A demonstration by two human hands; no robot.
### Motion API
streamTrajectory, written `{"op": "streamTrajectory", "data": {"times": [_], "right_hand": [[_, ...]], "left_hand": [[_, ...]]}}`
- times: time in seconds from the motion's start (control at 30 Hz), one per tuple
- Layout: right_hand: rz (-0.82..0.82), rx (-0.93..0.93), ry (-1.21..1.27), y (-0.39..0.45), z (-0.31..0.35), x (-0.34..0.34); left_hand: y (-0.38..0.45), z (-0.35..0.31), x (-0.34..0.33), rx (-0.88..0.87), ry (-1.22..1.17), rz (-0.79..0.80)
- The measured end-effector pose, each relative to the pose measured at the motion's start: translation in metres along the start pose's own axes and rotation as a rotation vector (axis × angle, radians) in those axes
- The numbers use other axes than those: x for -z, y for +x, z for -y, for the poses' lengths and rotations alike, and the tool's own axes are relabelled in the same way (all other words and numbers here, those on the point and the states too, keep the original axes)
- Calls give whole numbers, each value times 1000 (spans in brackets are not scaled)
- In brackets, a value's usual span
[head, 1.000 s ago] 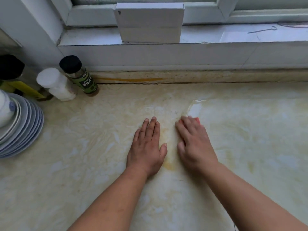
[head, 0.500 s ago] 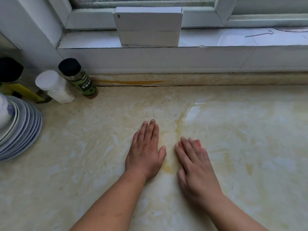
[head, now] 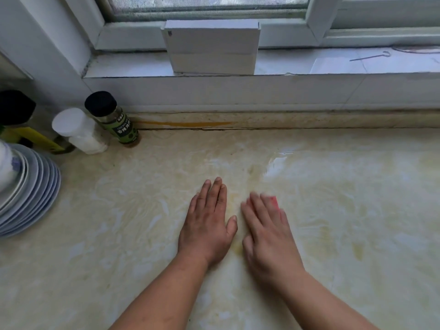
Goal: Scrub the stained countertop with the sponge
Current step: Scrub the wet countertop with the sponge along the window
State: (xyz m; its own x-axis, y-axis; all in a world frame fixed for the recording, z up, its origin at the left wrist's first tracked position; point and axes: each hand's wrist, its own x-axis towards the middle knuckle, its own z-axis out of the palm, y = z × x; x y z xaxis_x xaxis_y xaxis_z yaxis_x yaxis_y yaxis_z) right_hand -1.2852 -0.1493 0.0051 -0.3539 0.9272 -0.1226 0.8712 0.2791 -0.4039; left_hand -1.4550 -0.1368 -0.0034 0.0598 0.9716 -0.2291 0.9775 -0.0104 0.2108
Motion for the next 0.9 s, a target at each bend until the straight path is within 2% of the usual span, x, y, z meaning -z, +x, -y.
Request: {"op": "streamTrajectory", "data": {"times": [0.07, 0.23, 0.3, 0.53, 0.77, 0.9], "right_hand": [[-3, 8, -23, -7, -6, -5], [-13, -100, -11, 83, -9, 17], [-9, -108, -15, 95, -9, 19], [43, 53, 3, -25, -14, -2], [-23, -135, -95, 121, -58, 36], [-35, -112, -58, 117, -63, 36]], "left_hand": [[1, 0, -1, -1, 3, -8], [2, 0, -1, -2, -6, -14], [1, 1, -2, -2, -6, -13], [0, 1, -1, -5, -4, -13], [0, -1, 2, 4, -14, -20], [0, 0, 1, 4, -30, -26]]}}
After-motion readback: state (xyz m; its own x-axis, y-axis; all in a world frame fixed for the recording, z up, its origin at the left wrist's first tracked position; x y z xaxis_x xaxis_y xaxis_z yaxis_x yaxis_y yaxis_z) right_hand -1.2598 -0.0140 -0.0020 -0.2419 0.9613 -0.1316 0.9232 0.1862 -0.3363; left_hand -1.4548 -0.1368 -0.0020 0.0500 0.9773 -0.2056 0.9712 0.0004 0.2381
